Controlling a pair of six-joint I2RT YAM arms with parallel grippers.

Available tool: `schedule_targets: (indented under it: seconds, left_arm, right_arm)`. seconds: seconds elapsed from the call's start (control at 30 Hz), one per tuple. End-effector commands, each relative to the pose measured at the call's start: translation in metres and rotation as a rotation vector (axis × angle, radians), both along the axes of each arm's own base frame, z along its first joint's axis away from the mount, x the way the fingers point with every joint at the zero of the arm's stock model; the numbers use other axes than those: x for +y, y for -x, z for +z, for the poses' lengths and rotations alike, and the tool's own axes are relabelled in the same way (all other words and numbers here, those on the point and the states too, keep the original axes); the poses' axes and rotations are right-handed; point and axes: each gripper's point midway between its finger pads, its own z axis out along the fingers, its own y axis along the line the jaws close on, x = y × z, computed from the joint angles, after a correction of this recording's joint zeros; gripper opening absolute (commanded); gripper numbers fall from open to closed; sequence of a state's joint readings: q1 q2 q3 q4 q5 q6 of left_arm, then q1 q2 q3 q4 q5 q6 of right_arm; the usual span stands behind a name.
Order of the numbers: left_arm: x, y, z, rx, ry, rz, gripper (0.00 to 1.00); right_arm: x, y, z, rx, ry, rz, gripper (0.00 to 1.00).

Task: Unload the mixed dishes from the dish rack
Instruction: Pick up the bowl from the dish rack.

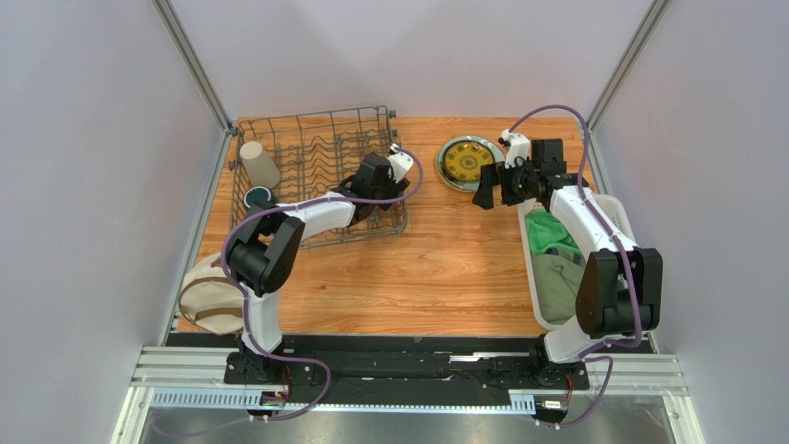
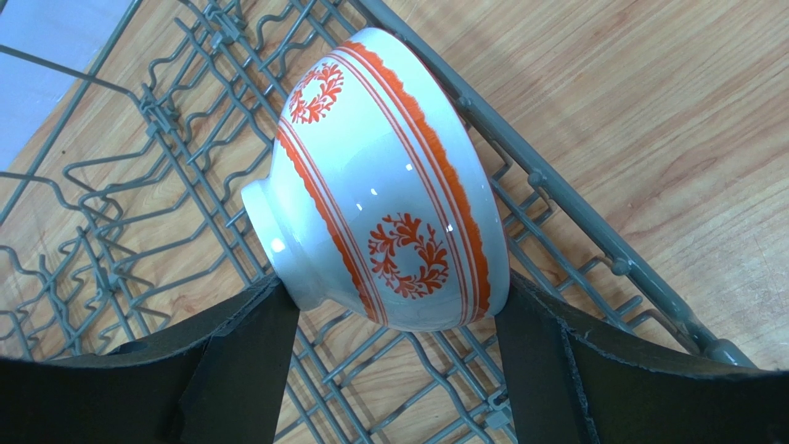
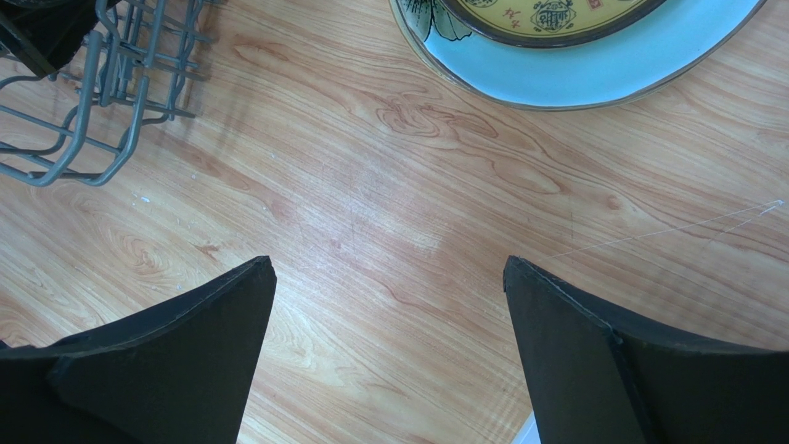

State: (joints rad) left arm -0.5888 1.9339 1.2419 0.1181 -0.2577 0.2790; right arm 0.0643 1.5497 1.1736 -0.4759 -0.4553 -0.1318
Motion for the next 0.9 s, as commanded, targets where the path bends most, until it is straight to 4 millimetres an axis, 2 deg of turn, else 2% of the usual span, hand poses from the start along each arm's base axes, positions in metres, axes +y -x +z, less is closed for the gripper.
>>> schedule_targets:
  seconds: [0.0,0.2,0.4,0.67,0.77,0.8,0.87]
  left_arm:
    - [0.003,-0.003,0.042,-0.099,0.033,0.018,0.53]
    - [0.010,0.001,0.055,-0.128,0.039,0.038,0.43]
    - [0.018,0.006,0.076,-0.169,0.060,0.055,0.40]
    - [0.027,0.007,0.086,-0.150,0.115,0.068,0.30]
    - [0.034,0.007,0.085,-0.097,0.164,0.073,0.20]
    - [0.034,0.008,0.085,-0.072,0.188,0.067,0.10]
    - [0.042,0.007,0.084,-0.051,0.207,0.080,0.01]
  right_arm:
    - [0.003,-0.009,0.014,-0.045,-0.002,0.030,0.98]
    - [0.005,-0.009,0.011,-0.034,-0.004,0.037,0.98]
    - [0.005,-0.009,0.011,-0.032,-0.006,0.039,0.98]
    - [0.005,-0.009,0.009,-0.025,-0.006,0.038,0.98]
    - [0.006,-0.009,0.008,-0.021,-0.008,0.039,0.98]
    - [0.006,-0.009,0.008,-0.021,-0.007,0.039,0.98]
    - [0.006,-0.009,0.007,-0.017,-0.009,0.040,0.98]
